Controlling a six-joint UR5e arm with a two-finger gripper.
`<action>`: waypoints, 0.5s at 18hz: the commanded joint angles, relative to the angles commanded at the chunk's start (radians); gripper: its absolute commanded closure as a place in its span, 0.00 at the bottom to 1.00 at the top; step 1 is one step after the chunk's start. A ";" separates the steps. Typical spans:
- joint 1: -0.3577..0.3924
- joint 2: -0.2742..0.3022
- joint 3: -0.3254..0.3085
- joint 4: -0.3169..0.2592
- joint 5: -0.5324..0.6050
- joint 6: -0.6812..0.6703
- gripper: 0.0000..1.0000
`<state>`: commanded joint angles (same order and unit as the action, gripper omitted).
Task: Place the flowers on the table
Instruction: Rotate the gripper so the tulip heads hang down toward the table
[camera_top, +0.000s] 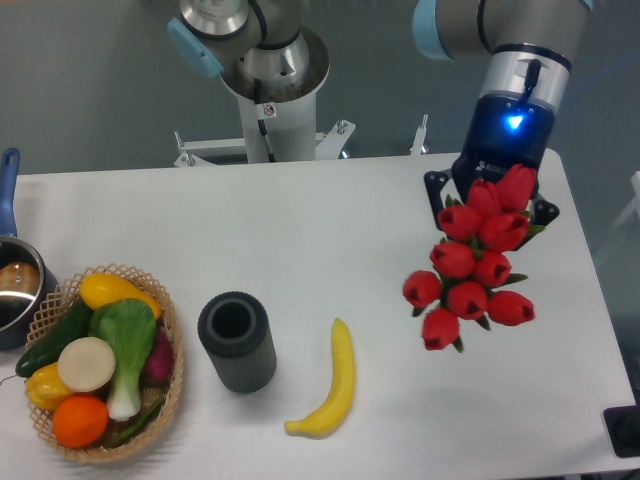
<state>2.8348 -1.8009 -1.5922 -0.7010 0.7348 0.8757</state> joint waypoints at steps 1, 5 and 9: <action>0.002 0.002 -0.014 0.000 0.006 0.023 0.73; 0.014 0.023 -0.083 -0.008 0.179 0.144 0.68; 0.029 0.067 -0.187 -0.009 0.343 0.232 0.67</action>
<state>2.8639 -1.7335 -1.7791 -0.7102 1.0781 1.1074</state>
